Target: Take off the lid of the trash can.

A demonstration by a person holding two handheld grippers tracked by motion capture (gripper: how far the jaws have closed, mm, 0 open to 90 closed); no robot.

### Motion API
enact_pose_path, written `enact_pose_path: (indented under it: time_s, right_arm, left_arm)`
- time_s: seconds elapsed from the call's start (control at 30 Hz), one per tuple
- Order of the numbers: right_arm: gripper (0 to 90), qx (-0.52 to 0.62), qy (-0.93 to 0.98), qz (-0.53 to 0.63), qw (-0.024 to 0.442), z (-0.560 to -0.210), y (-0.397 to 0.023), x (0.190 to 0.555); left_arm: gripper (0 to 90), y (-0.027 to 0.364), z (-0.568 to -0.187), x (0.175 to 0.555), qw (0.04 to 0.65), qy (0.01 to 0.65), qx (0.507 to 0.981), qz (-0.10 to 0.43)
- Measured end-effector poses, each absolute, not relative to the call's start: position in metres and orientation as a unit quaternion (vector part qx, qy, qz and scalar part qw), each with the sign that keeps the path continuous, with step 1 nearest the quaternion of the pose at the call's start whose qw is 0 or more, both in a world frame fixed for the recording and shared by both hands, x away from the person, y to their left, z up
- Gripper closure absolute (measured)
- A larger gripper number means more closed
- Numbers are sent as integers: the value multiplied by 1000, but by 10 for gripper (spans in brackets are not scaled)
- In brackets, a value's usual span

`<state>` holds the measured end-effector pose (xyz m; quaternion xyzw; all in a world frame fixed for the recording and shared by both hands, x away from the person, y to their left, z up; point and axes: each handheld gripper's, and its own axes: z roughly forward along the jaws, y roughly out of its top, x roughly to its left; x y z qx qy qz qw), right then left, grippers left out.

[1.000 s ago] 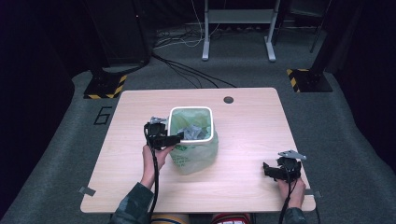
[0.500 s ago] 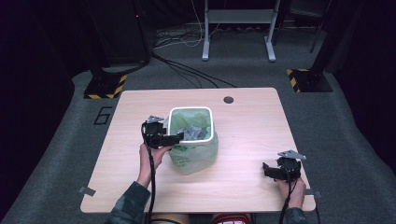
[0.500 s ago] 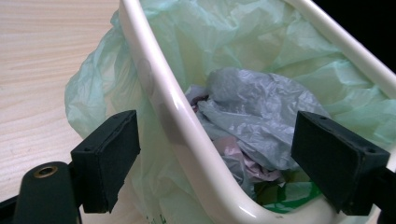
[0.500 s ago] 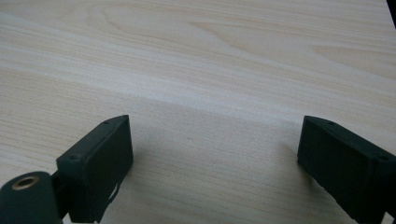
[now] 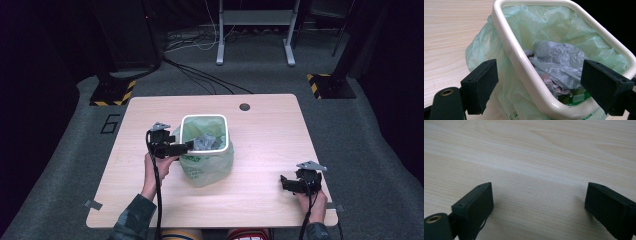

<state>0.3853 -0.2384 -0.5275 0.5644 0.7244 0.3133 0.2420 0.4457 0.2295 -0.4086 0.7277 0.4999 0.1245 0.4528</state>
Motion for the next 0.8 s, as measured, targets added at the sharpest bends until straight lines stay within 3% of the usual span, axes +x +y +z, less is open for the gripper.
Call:
enact_pose_path:
  time_s: [0.37,0.57,0.8]
  right_arm:
    - [63,535,740,354,203,-494,-209,393]
    - [84,491,760,376,199,-457,-173,405]
    - [150,463,771,407,161,-411,-129,427]
  left_arm:
    - [178,237,-408,454,442,506,731,124]
    - [217,239,-410,461,437,512,729,124]
    - [231,239,-410,469,435,516,728,121]
